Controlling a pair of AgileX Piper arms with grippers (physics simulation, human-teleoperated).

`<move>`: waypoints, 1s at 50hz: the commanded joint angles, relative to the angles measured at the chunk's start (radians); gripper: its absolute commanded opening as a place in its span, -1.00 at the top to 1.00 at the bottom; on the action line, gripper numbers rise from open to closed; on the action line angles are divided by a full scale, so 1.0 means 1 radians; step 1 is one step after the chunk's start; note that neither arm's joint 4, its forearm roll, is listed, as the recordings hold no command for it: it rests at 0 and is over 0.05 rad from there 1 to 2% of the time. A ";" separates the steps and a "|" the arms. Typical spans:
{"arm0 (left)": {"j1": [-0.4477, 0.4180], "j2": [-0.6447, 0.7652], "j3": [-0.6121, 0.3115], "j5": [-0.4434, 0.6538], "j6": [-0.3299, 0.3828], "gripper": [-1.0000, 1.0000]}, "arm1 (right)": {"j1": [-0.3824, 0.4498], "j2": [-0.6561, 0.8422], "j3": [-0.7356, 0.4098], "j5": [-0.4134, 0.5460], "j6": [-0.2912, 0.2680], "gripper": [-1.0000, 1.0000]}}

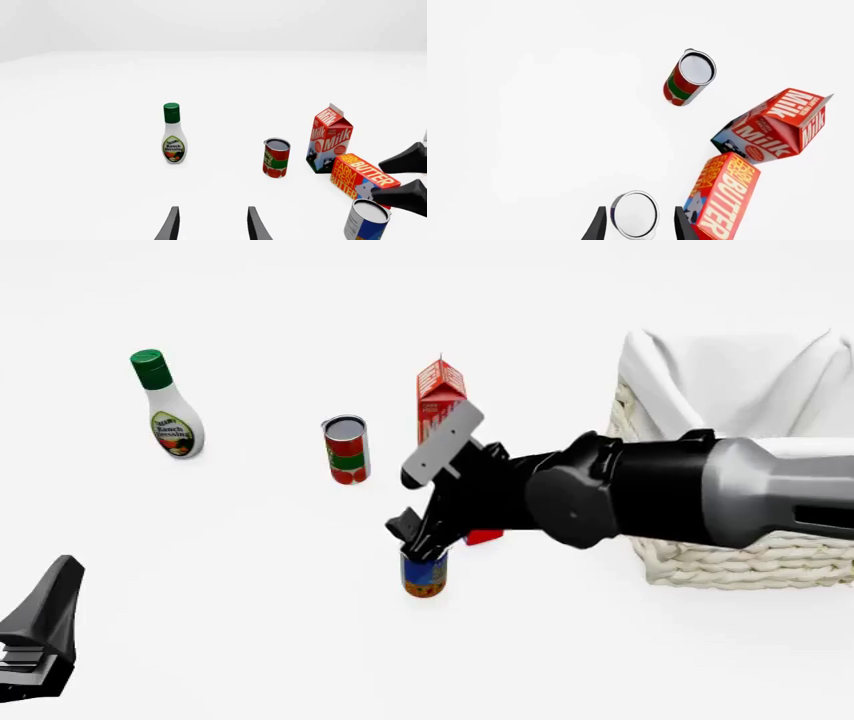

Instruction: Pick the alphabet soup and place it in the basket.

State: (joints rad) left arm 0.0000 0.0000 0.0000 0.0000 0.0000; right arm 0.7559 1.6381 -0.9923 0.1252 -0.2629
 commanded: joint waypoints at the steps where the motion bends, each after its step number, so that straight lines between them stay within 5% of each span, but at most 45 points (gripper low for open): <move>1: 0.000 0.000 0.000 0.000 0.000 -1.00 | -0.015 0.027 0.016 -0.032 -0.005 -1.00; 50: 0.000 0.000 0.000 0.000 0.000 -1.00 | 0.025 0.129 0.044 -0.110 0.013 -1.00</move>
State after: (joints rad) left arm 0.0000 0.0000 0.0000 0.0000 0.0000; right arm 0.7707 1.7448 -0.9521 0.0300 -0.2555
